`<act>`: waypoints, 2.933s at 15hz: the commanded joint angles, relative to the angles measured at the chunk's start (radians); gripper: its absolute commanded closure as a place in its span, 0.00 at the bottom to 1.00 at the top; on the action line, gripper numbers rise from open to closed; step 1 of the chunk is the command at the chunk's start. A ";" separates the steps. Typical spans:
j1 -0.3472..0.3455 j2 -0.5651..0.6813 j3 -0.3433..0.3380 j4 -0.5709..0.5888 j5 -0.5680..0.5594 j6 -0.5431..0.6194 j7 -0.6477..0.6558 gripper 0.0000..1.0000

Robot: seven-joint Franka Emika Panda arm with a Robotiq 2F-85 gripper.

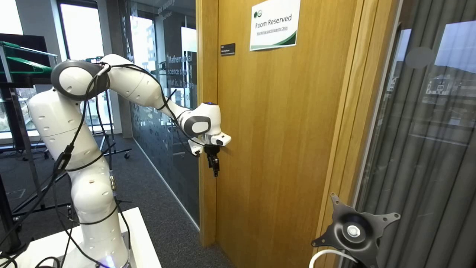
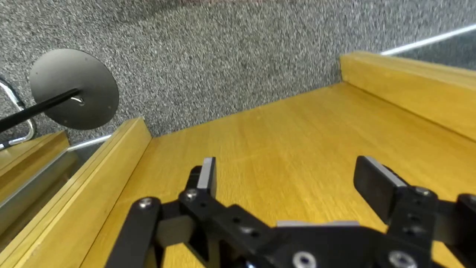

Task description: Pull the handle down and open the door

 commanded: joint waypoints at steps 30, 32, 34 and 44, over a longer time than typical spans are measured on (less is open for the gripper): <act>0.085 0.183 0.074 0.320 1.134 0.221 0.383 0.00; 0.104 0.202 0.101 0.337 1.143 0.246 0.358 0.00; 0.120 0.222 0.127 0.339 1.061 0.242 0.376 0.00; 0.176 0.339 0.160 0.394 0.648 0.412 0.509 0.00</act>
